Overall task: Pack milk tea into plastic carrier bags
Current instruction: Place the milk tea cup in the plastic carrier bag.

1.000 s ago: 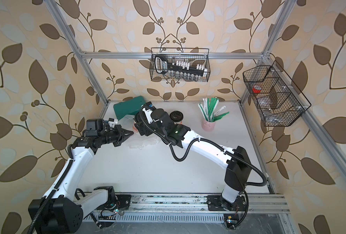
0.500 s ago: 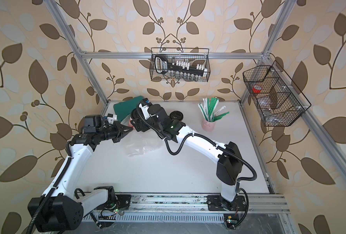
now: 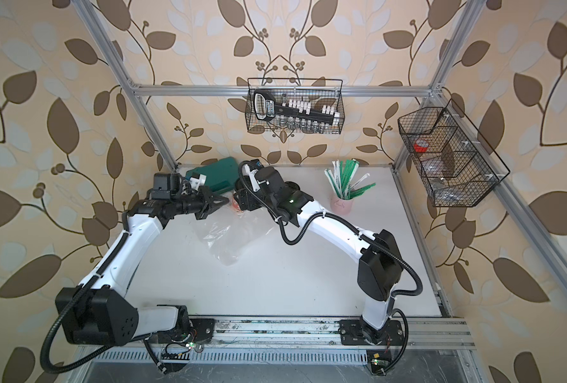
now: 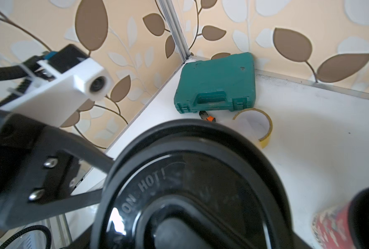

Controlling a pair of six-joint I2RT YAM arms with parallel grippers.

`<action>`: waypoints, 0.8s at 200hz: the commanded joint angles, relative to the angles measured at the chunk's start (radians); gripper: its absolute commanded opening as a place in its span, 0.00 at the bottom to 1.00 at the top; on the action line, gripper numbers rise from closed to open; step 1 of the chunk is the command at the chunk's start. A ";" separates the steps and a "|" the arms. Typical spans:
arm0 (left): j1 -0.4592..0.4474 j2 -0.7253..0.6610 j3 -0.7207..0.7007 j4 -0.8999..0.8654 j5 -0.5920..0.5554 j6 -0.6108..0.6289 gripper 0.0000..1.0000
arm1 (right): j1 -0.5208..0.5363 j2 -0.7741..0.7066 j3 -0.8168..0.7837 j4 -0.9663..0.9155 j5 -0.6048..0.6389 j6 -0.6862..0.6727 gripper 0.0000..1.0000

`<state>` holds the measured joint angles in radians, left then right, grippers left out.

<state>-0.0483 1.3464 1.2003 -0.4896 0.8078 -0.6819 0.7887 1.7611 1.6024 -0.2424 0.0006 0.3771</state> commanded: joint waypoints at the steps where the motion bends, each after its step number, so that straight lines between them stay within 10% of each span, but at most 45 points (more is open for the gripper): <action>1: -0.045 0.028 0.067 0.059 0.018 0.022 0.00 | -0.005 -0.081 -0.059 0.025 0.031 0.019 0.72; 67: -0.167 0.088 0.118 0.085 -0.024 -0.007 0.00 | -0.057 -0.231 -0.293 0.198 -0.008 0.107 0.71; 160: -0.096 -0.017 -0.044 0.098 -0.006 0.005 0.00 | -0.060 -0.166 -0.392 0.407 -0.107 0.204 0.71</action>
<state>-0.1543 1.3685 1.1610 -0.4171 0.7761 -0.6933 0.7288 1.5566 1.2106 0.0887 -0.0498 0.5415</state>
